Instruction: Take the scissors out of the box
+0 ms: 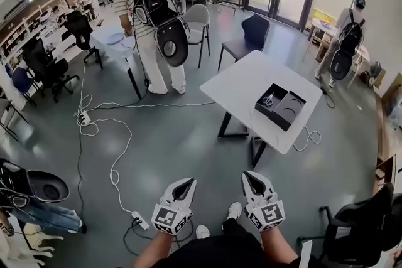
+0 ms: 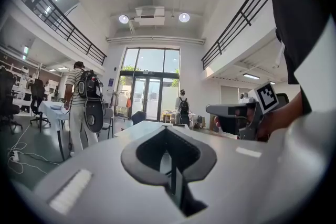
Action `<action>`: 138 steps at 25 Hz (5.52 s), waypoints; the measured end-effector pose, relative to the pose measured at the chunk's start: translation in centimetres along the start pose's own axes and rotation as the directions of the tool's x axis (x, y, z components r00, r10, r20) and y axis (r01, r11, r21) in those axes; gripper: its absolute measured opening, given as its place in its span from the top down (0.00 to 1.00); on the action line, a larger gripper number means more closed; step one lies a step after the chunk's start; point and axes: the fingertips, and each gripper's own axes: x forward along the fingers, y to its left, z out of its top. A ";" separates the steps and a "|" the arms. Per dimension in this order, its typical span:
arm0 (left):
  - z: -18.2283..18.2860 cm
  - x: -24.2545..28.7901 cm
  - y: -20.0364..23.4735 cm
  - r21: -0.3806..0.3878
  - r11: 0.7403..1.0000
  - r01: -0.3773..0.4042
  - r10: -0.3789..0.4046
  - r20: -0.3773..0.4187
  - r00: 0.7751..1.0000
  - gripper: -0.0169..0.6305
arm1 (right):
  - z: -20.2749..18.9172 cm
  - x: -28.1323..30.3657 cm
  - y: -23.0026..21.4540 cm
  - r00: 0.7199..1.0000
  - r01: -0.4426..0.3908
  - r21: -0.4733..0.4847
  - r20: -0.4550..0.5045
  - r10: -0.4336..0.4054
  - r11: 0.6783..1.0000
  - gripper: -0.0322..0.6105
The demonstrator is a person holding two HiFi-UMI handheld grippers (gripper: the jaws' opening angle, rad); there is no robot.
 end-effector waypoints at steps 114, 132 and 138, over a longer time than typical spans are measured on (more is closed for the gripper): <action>-14.8 66.7 -1.3 0.035 0.975 0.217 -0.122 -0.736 0.666 0.80 | -7.6 12.6 -51.6 0.972 0.215 0.137 -0.129 -0.197 0.967 0.94; -21.9 68.7 0.2 0.043 0.997 0.057 0.011 -0.883 0.469 0.80 | -6.8 11.6 -53.7 0.963 0.268 0.189 -0.074 -0.258 0.945 0.94; -22.9 68.9 -0.2 0.017 0.999 0.041 -0.003 -0.897 0.442 0.80 | -6.6 11.8 -53.8 0.965 0.263 0.202 -0.069 -0.254 0.944 0.94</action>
